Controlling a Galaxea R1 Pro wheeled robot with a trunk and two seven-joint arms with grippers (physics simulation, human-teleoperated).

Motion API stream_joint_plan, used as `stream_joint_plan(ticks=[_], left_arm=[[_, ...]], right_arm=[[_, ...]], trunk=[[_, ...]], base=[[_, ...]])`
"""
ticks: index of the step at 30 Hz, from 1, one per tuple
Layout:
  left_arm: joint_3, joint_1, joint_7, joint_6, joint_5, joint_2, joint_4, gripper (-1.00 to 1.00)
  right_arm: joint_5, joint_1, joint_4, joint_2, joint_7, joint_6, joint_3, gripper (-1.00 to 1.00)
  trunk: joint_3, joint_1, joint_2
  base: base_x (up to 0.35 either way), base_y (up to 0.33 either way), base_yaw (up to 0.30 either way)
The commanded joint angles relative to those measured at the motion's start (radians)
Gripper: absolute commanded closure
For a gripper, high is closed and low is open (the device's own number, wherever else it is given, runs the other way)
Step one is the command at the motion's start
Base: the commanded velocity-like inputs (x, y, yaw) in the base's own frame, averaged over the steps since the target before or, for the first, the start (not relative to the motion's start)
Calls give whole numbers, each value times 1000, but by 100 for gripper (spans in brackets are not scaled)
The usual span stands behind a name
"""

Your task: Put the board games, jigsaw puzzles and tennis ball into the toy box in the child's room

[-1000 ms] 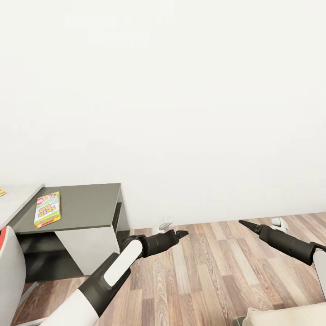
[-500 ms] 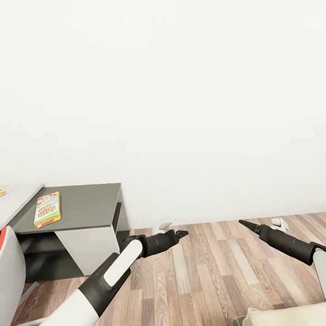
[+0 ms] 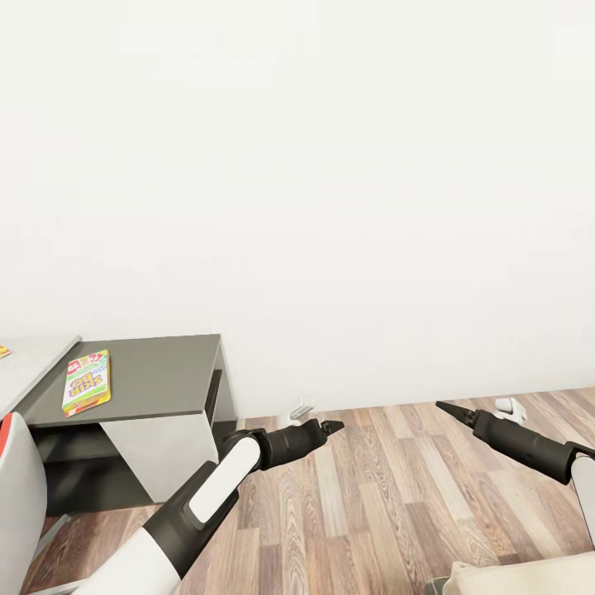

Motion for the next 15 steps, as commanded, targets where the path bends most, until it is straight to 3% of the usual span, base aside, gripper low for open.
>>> stream_joint_plan(ticks=[1,11,15], left_arm=[[-1,-1,9,1,11,0,-1,-100],[-1,-3,10,3,11,0,-4,-100],[3,19,6,5,12,21,-8,-100]], right_arm=[[3,-1,0,0,6,4,-1,-100],[3,-1,-1,0,8,5,-3,-100],[1,2,0,-1,8,7,9,-100]], trunk=[[-2,1,-2],[-2,1,-2],[-2,1,-2]], base=[[0,0,0],[1,4,0],[33,96,0]])
